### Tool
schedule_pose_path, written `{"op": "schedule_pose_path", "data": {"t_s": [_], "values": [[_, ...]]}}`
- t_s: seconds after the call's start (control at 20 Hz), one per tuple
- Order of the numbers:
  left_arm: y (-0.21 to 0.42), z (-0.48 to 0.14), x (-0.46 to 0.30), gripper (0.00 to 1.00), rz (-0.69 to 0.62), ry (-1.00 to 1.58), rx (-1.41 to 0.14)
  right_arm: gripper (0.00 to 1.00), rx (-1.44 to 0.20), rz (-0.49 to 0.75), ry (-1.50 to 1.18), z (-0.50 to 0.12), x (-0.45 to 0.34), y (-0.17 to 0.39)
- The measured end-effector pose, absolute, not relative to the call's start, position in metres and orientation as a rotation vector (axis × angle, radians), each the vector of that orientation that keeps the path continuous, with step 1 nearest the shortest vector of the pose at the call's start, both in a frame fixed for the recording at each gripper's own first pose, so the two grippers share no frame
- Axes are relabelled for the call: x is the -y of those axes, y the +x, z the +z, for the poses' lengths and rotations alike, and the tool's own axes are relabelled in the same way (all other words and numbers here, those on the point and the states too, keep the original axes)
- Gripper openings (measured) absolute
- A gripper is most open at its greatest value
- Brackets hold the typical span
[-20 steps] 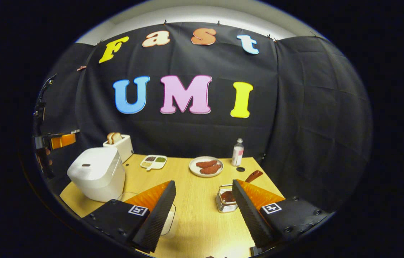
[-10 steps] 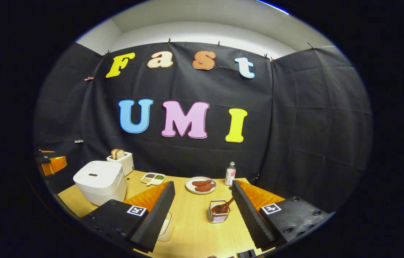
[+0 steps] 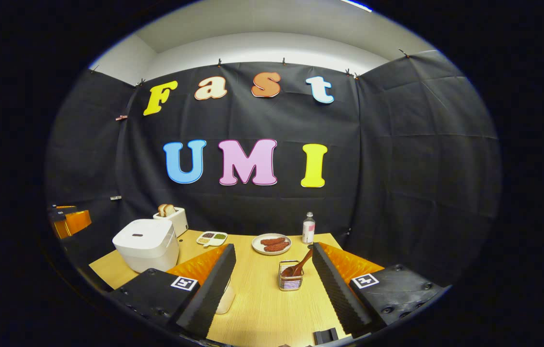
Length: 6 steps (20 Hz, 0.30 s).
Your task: Close the left gripper, press the button to open the rice cooker; take a wooden spoon from the chopstick holder with the right hand, scoop a spoonful of rice and pour it into the rice cooker, then put the wooden spoon back into the chopstick holder.
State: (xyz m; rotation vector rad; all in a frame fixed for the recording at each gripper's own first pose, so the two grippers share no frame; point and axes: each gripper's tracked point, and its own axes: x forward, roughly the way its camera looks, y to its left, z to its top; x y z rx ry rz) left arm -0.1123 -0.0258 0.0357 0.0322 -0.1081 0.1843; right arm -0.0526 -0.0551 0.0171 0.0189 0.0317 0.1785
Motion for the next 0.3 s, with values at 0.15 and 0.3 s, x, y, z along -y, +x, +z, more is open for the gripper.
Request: {"op": "schedule_pose_path", "data": {"t_s": [0.15,0.3], "values": [[-0.114,0.028,0.033,0.96,0.155,0.047,0.095,1.00,-0.040,0.151,0.014,0.013,0.063,-0.054],[-0.103,0.020,0.035,0.95,0.116,0.032,0.063,1.00,-0.050,0.103,0.002,0.008,0.065,-0.056]]}}
